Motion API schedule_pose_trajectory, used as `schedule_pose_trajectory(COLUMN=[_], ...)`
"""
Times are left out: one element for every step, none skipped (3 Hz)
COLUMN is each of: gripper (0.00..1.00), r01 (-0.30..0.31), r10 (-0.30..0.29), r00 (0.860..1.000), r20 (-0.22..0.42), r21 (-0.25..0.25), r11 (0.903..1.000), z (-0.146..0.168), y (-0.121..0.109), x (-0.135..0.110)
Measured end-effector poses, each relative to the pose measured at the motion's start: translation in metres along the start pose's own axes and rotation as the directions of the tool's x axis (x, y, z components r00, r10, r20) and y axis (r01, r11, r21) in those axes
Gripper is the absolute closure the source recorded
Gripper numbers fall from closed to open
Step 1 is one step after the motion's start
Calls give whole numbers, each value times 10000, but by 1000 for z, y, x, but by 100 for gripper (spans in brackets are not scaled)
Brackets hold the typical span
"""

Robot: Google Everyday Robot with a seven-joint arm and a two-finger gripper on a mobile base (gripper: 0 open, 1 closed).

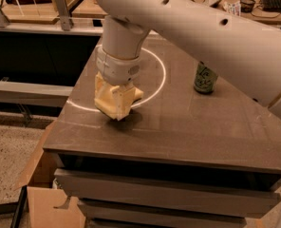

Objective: Pick sponge

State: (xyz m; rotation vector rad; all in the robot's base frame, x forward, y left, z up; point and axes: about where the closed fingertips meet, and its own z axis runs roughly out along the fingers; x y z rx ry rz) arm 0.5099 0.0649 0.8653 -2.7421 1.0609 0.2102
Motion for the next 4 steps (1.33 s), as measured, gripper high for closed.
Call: schedule_pose_trajectory(gripper=[100,100,100,100], r01=[-2331,-4226,-4734,-4733], r10=[2187,3564,3415,3377], r00=[9668,8735,8081,8063], r20=[1323,3316,4800,4856], r21=[1058,1531,1843,1873], r11=[9667,8933,8613,8607], z=[-40,-72,-100,-100], y=[5,16,3,1], x=[41,85,86,85])
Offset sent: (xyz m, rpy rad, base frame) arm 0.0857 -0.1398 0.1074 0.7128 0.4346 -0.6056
